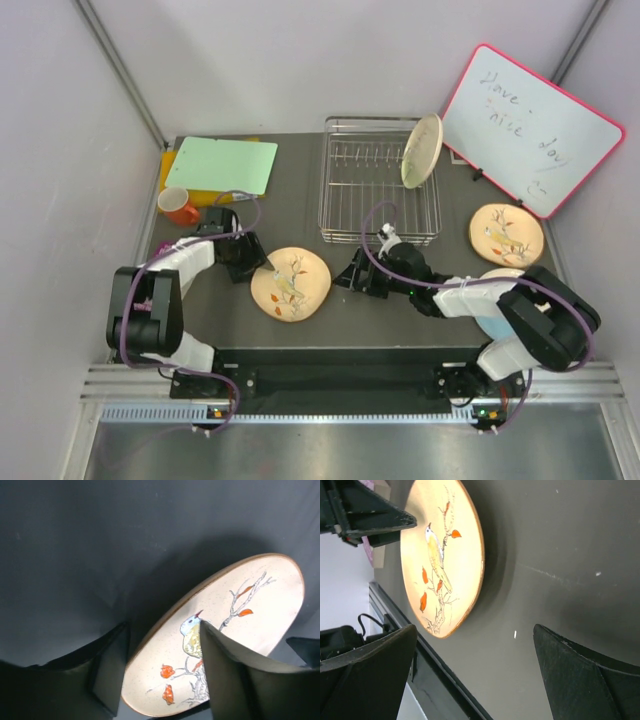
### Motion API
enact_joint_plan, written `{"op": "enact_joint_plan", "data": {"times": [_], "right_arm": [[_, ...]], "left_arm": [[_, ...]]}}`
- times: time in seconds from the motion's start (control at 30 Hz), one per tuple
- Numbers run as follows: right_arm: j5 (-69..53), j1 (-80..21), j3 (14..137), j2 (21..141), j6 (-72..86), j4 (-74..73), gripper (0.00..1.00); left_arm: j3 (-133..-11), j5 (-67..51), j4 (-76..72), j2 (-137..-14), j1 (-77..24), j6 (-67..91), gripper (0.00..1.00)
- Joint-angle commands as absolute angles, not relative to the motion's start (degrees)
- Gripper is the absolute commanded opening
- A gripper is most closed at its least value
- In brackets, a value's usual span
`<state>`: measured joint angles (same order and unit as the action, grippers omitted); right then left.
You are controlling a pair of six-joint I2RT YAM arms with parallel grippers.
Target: Load the plates into the dish rack
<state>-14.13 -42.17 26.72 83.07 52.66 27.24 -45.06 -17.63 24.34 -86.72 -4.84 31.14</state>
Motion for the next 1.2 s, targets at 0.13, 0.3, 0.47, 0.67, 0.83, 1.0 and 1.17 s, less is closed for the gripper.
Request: {"op": "enact_joint_plan", "data": {"times": [0.13,0.3,0.47,0.67,0.83,1.0,1.17], "right_arm": [[-9.5,-45.8,30.4,88.4,61.9,28.7,1.00],[-11.5,-46.0,30.6,90.6,63.5,30.8,1.00],[-14.3,-46.4,30.9,92.9,63.4,34.2,0.99],[-16.7,-48.8,31.6,94.8,61.6,41.1,0.98],[-18.4,-50.9,33.9,96.1,59.6,46.1,0.92],[-18.5,-51.1,34.6,95.3,57.4,48.5,0.84],[-18.3,-51.3,35.3,95.2,56.6,49.3,0.75]], "left_arm": [[-34.0,-24.3,17.1,-80.0,-7.1,36.6,0.57],[-31.8,-24.5,15.7,-76.8,-11.0,40.0,0.56],[-32.0,-24.5,14.7,-78.4,-11.7,40.3,0.57],[-32.3,-24.3,12.7,-80.8,-16.1,40.0,0.57],[-31.7,-24.8,12.0,-80.4,-19.5,41.0,0.57],[-30.6,-24.8,12.1,-79.0,-21.3,41.0,0.57],[-28.5,-25.6,12.8,-77.8,-22.4,41.8,0.57]]}}
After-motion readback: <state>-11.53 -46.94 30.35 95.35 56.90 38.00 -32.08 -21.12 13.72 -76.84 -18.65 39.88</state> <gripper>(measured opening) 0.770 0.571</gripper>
